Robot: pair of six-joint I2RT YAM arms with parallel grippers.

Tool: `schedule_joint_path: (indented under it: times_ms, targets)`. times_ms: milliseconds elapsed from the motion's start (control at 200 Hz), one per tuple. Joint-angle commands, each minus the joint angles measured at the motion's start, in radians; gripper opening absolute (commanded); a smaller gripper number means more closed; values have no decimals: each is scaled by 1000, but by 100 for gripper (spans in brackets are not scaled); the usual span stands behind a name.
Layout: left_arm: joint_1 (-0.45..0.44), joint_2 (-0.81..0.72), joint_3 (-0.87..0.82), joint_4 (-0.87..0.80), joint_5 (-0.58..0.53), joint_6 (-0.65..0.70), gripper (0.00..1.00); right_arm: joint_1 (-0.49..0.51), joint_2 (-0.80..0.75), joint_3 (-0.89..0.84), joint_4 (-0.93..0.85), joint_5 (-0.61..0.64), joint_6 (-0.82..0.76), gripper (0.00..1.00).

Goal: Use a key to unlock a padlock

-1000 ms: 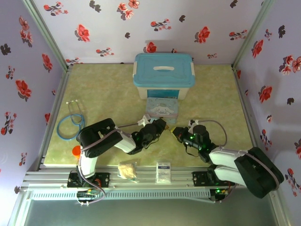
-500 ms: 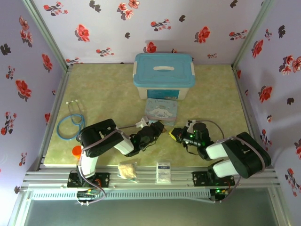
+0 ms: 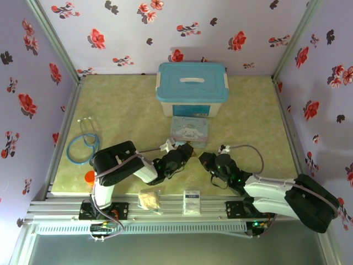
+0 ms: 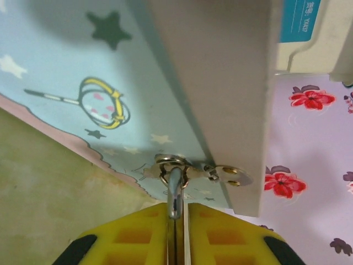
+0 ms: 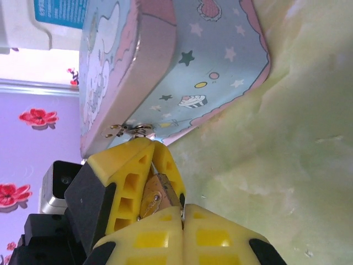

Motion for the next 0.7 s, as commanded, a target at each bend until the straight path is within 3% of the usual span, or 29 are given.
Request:
schedule_joint_path:
  times_ms: [0,230,405,695]
  targets:
    - [-64,-71,82,24,28,19,0,74,-37,23,-38,156,68,0]
    - [-81,-86,108,-33,-37,18,0,111,0,-9,74,260,129,0]
    - [-83,-112,158,-219,-39,-39,0,193,1,3,35,391,166,0]
    - [-102,-95,151,-205,-108,-104,0,271,-21,-11,12,555,233,0]
